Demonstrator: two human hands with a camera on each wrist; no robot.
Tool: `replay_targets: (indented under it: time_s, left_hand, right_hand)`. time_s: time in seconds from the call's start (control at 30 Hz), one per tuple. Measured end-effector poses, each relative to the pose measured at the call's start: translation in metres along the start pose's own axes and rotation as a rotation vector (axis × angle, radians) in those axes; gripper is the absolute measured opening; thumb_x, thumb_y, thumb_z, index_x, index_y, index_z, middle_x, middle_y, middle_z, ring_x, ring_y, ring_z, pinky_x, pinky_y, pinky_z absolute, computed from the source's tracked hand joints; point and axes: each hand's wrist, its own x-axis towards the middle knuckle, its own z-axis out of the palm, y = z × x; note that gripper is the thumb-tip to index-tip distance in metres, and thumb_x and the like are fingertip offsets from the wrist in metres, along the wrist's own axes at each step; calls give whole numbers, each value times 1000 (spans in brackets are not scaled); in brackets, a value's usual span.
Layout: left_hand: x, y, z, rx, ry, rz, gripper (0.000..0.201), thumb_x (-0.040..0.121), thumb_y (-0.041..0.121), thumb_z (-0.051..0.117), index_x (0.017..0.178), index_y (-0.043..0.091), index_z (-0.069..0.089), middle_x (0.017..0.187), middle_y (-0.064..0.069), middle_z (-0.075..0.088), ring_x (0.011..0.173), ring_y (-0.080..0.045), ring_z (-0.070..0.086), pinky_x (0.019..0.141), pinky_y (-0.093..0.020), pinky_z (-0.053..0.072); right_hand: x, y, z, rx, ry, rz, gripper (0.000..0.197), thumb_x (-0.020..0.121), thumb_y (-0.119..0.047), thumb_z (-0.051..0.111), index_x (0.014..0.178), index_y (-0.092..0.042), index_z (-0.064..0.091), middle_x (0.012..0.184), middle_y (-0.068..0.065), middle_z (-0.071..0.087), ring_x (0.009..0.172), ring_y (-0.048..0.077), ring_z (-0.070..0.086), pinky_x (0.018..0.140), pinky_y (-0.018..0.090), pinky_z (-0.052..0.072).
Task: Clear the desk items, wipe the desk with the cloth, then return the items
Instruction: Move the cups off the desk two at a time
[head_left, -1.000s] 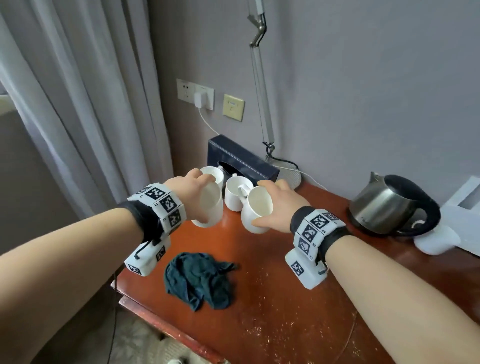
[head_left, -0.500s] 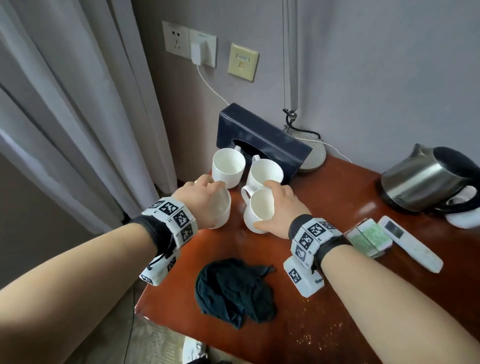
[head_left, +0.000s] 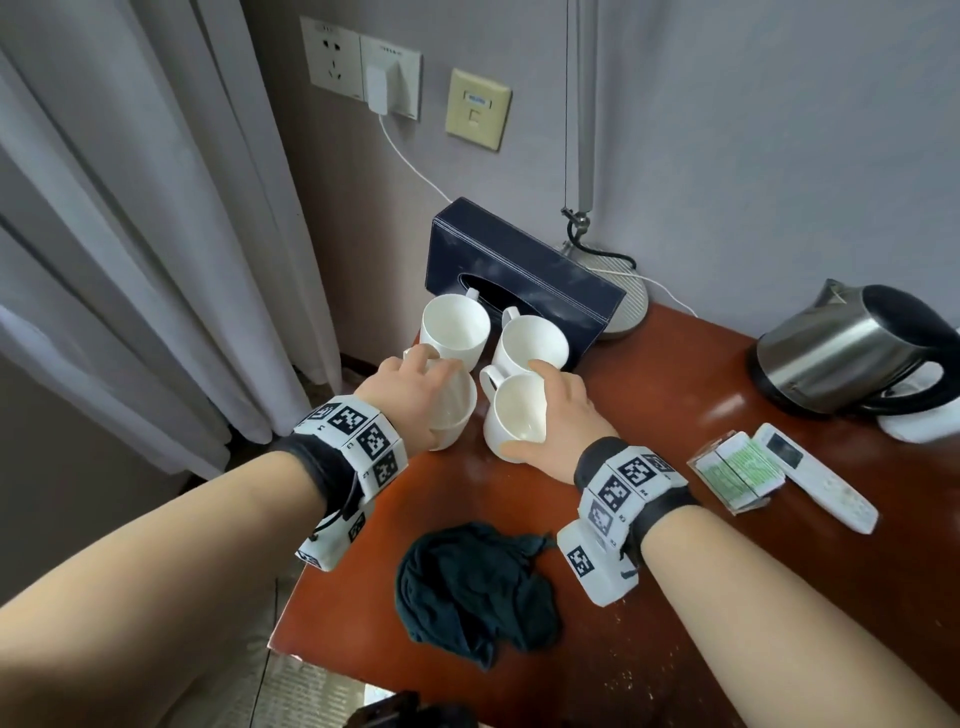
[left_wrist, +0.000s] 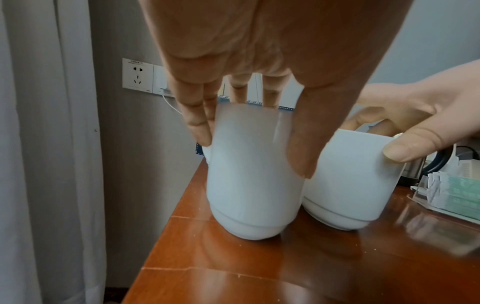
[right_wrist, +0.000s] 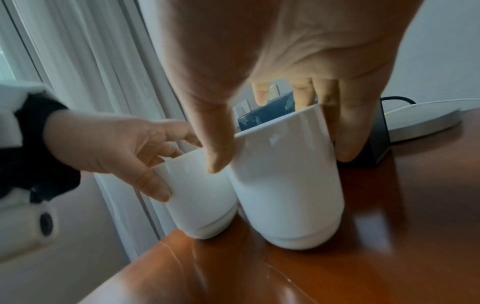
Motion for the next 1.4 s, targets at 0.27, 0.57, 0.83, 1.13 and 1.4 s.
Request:
replay_targets:
  time_s: [0.27,0.57,0.83,1.13,1.4]
  left_hand:
    - [0,-3,6,-44,5,-8,79,81,24,66,144,34,18,147,4,16,129,-28,32,98,-37,44]
    - [-5,4,4,-65,-10,-87,80,83,35,62,147,31,13,151,3,13,132,-28,30,102,-40,42]
    - [-28,43,-12,37,181,-55,88,84,48,61,150,29,5,157,-3,8,146,-26,2,117,-40,14]
    - [-50,178,-22,-14,206,119,91,83,45,63,150,27,4,157,-6,4,146,-26,6,118,-38,14]
    - [-58,327,21,-86,191,261,88,82,41,65,150,29,9,158,-4,6,146,-24,10,117,-39,20]
  right_hand:
    - [1,1,-1,12,7,9,91,76,-32,72,144,-33,11,144,4,22,123,31,43,94,39,43]
    - [-7,6,0,45,37,-7,88,80,-39,67,146,-31,9,148,3,17,129,28,38,101,40,41]
    - [-40,37,-32,-9,151,-65,86,83,-44,62,148,-29,7,155,1,5,141,28,16,111,38,26]
    - [-118,132,-90,-51,328,-11,84,83,-48,60,148,-33,8,157,2,1,144,27,6,116,44,16]
    - [-204,260,-139,-87,368,67,78,86,-46,57,147,-33,11,157,1,0,146,24,1,116,44,14]
